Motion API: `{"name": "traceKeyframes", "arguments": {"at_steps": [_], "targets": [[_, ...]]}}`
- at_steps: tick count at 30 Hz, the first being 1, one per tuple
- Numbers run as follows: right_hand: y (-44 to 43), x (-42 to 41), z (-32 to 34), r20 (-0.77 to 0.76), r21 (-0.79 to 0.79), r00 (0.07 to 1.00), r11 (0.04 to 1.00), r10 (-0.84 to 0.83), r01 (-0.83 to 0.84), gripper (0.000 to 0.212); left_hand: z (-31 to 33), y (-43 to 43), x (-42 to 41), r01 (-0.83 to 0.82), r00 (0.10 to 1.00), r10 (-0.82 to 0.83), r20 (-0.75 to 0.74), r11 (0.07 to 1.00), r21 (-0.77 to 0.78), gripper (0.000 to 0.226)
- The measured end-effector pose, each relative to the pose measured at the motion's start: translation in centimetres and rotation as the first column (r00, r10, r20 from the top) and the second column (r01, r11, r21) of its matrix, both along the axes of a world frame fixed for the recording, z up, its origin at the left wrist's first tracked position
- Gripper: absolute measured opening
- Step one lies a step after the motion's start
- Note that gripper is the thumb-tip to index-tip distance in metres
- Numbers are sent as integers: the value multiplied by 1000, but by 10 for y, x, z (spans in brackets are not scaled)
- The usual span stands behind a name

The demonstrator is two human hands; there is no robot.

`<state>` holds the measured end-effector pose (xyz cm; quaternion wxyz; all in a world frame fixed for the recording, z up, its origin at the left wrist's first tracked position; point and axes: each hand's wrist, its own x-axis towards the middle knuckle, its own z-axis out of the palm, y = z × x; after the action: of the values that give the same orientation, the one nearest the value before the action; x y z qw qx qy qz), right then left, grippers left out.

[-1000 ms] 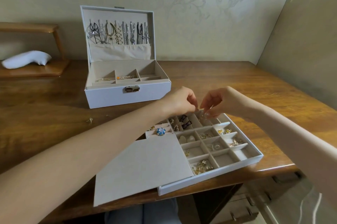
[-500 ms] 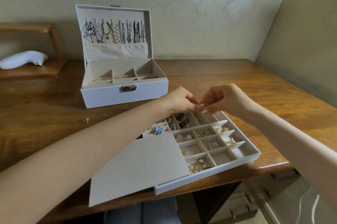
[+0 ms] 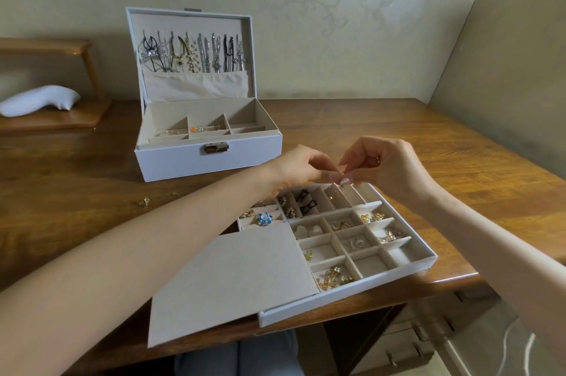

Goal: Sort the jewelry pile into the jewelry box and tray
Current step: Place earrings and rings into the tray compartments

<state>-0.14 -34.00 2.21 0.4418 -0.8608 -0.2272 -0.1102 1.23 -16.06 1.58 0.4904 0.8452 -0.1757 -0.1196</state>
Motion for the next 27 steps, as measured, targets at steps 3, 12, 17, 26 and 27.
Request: {"name": "traceKeyframes", "arguments": {"at_steps": [3,12,17,26,27], "targets": [[-3,-1,1,-11,55,1000,998,18,-17,26,-1,0,0,6,1000,-5,28,999,-35,15],[-2,-4,-6,142,81,990,997,1,-13,33,1,0,-2,21,998,-14,63,994,-112,5],[-1,-8,-2,98,200,993,976,71,-89,33,3,10,-4,78,997,-77,12,979,-190,10],[-7,-4,-8,-182,453,951,880,250,-145,29,7,27,-4,136,982,-178,-58,892,-432,20],[-6,-4,-9,-193,465,944,872,266,-151,29,8,27,-4,139,983,-177,-51,894,-427,20]]}}
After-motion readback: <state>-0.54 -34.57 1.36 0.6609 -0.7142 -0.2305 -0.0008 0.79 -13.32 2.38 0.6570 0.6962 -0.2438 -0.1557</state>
